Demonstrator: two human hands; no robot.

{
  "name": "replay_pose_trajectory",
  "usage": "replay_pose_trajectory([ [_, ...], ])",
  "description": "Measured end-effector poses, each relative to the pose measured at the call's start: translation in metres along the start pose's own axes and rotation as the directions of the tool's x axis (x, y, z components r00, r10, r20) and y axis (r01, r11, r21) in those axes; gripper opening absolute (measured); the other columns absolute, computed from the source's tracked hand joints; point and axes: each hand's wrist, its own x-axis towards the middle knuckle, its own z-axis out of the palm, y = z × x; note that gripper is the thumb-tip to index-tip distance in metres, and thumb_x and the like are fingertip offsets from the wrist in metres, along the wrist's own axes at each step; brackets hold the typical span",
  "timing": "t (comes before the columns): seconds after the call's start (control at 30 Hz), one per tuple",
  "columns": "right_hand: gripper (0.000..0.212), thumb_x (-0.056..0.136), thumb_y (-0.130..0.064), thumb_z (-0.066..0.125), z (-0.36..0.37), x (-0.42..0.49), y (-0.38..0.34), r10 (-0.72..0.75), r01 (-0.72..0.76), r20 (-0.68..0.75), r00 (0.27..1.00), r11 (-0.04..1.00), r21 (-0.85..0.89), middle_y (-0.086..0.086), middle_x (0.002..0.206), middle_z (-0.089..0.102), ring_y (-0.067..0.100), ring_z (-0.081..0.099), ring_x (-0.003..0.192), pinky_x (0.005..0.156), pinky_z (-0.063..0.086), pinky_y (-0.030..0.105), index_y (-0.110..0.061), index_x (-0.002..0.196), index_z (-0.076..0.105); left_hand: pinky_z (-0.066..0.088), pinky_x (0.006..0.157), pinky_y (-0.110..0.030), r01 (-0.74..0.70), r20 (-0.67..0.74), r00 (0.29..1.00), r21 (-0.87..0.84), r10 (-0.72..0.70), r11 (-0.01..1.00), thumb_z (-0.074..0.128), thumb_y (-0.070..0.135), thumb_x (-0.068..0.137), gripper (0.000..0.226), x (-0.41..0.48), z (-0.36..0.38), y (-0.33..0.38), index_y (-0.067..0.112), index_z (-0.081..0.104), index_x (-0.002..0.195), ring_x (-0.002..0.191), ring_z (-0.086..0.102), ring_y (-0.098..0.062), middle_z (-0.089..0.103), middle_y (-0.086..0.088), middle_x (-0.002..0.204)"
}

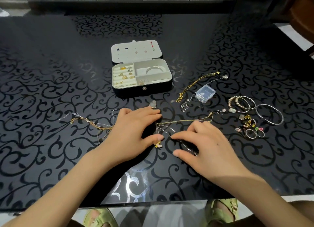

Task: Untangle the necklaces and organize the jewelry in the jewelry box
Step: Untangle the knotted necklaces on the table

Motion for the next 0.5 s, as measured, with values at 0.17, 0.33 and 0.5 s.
replay_pose_trajectory([
  [0.17,0.033,0.073,-0.047,0.064,-0.003,-0.008,0.006,-0.021,0.022,0.024,0.999,1.0,-0.018,-0.011,0.07,0.045,0.015,0.047,0.067,0.064,0.037,0.025,-0.038,0.105,0.069,0.011,0.101,-0.022,0.034,0.076,0.997,-0.077,-0.028,0.996,0.036,0.075,0.066,0.088,-0.006,-0.001,-0.002,0.03,0.039,0.141,0.137,0.013,0.009,0.03,0.021,0.148],
  [0.33,0.034,0.076,-0.051,0.052,-0.009,-0.016,0.006,-0.06,0.064,0.068,0.996,0.996,-0.061,-0.015,0.066,0.041,0.01,0.043,0.062,0.062,0.03,0.013,-0.04,0.103,0.07,0.008,0.102,-0.019,0.028,0.09,0.996,-0.082,-0.02,0.996,0.037,0.077,0.063,0.091,-0.009,-0.002,-0.002,0.031,0.036,0.142,0.138,0.011,0.009,0.028,0.022,0.149],
  [0.5,0.039,0.076,-0.052,0.043,-0.009,-0.018,0.004,-0.1,0.106,0.082,0.992,0.992,-0.074,-0.017,0.066,0.041,0.007,0.04,0.061,0.066,0.027,0.011,-0.04,0.1,0.071,0.007,0.106,-0.02,0.019,0.101,0.995,-0.086,-0.01,0.996,0.039,0.077,0.063,0.09,-0.01,-0.003,-0.001,0.034,0.036,0.142,0.141,0.009,0.004,0.022,0.022,0.152],
])
